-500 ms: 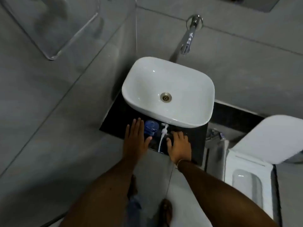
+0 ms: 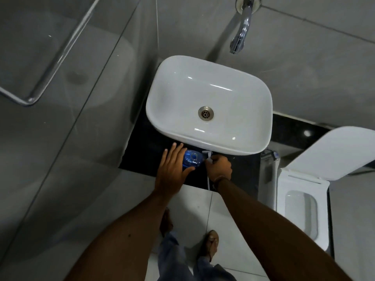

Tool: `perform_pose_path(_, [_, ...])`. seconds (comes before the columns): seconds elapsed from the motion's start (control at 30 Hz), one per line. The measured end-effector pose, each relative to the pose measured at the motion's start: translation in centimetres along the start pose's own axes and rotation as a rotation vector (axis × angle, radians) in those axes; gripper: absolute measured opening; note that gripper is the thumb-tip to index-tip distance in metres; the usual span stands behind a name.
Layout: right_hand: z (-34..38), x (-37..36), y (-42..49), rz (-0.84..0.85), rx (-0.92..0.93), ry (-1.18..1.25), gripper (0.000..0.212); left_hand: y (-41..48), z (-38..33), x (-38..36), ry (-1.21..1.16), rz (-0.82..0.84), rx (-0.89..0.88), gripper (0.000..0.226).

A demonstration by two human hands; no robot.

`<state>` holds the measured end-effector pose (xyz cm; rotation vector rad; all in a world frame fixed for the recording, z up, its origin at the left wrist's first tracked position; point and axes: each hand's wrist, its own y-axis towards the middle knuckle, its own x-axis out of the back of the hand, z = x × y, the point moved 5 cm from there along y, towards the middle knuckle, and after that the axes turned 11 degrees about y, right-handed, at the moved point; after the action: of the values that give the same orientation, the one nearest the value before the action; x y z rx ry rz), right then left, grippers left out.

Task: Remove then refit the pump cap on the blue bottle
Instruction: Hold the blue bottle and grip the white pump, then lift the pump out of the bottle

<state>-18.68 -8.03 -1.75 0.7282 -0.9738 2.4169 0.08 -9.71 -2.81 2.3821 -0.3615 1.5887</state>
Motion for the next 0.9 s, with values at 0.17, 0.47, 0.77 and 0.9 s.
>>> perform_pose_path(0.17, [-0.4, 2.9, -3.4, 0.043, 0.166, -0.005, 0.016, 0.1, 0.4, -0.5, -0.037, -0.013, -0.014, 0.075])
perform_pose_path(0.47, [6.8, 8.5, -10.1, -0.061, 0.566, 0.685, 0.027, 0.3, 0.6, -0.5, -0.047, -0.021, -0.037, 0.073])
perform_pose_path(0.77, [7.1, 4.7, -9.4, -0.015, 0.602, 0.677, 0.022, 0.1, 0.5, -0.6, -0.052, -0.027, -0.043, 0.072])
perform_pose_path(0.9, [5.8, 2.0, -7.9, 0.012, 0.601, 0.51, 0.016, 0.2, 0.7, -0.8, -0.051, -0.028, -0.039, 0.076])
